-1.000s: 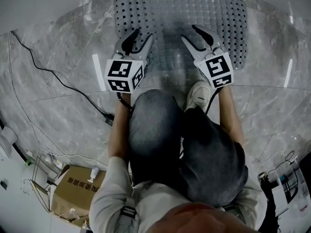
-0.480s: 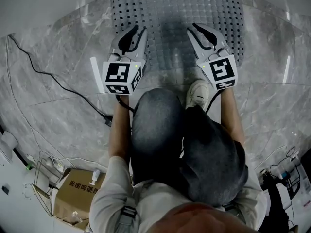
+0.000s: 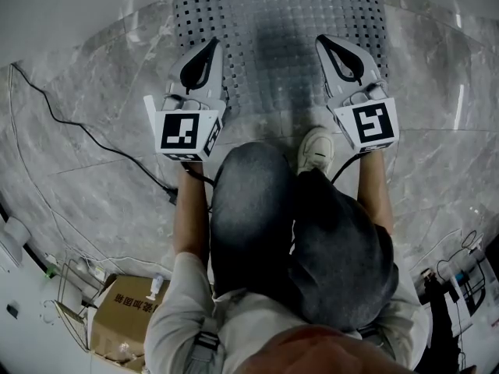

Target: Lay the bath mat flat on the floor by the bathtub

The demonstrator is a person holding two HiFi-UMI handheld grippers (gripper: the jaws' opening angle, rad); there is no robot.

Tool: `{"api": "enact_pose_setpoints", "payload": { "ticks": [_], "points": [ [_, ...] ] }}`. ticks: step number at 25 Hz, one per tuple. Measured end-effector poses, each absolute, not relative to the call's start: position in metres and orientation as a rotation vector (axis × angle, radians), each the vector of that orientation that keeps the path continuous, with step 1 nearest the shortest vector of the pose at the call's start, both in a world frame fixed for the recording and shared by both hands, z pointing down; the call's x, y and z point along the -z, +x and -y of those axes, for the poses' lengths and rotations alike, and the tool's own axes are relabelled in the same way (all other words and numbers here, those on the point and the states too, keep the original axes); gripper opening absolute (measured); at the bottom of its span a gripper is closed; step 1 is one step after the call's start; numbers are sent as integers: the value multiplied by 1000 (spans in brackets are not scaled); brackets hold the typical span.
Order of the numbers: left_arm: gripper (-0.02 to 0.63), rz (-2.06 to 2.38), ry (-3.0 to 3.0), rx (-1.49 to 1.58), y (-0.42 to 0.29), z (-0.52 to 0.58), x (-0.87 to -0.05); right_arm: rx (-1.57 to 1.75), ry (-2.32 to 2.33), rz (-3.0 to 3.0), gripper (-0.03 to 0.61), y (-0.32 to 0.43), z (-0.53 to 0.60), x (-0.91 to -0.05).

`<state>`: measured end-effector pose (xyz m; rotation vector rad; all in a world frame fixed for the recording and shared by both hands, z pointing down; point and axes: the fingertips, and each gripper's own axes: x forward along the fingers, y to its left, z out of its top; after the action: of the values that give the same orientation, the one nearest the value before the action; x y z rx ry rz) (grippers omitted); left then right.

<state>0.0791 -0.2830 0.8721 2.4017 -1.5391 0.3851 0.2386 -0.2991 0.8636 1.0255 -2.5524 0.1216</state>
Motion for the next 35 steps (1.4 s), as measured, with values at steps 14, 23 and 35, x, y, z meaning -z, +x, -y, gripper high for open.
{"api": "enact_pose_setpoints", "payload": {
  "ticks": [14, 23, 35],
  "points": [
    [5, 1537, 2430, -312, 78, 266, -863, -153, 1089, 2597, 2, 248, 288, -859],
    [5, 1520, 2440, -306, 83, 265, -863, -149, 1077, 2591, 0, 247, 286, -861],
    [5, 1514, 2438, -303, 84, 265, -865, -149, 1070, 2583, 0, 246, 287, -863]
  ]
}}
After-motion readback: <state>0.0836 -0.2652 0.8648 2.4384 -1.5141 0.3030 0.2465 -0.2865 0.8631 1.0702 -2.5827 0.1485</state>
